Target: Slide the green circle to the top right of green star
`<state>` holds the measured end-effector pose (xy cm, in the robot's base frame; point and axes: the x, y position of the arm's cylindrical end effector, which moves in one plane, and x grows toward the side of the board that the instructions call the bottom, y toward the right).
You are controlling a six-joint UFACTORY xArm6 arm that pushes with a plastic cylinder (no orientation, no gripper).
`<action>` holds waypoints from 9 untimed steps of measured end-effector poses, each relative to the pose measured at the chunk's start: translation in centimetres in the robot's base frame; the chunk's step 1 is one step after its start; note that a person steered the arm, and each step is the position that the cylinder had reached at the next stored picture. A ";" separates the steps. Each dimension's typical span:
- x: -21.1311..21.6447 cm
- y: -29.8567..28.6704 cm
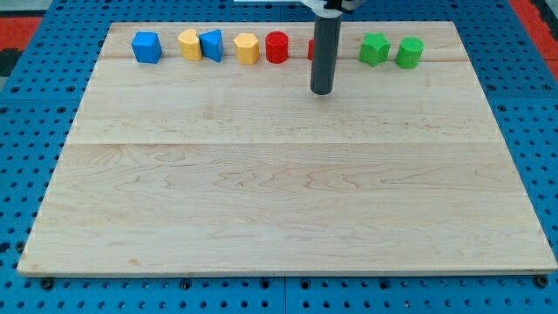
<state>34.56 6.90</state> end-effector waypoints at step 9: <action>-15.1 8.1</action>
<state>19.48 15.01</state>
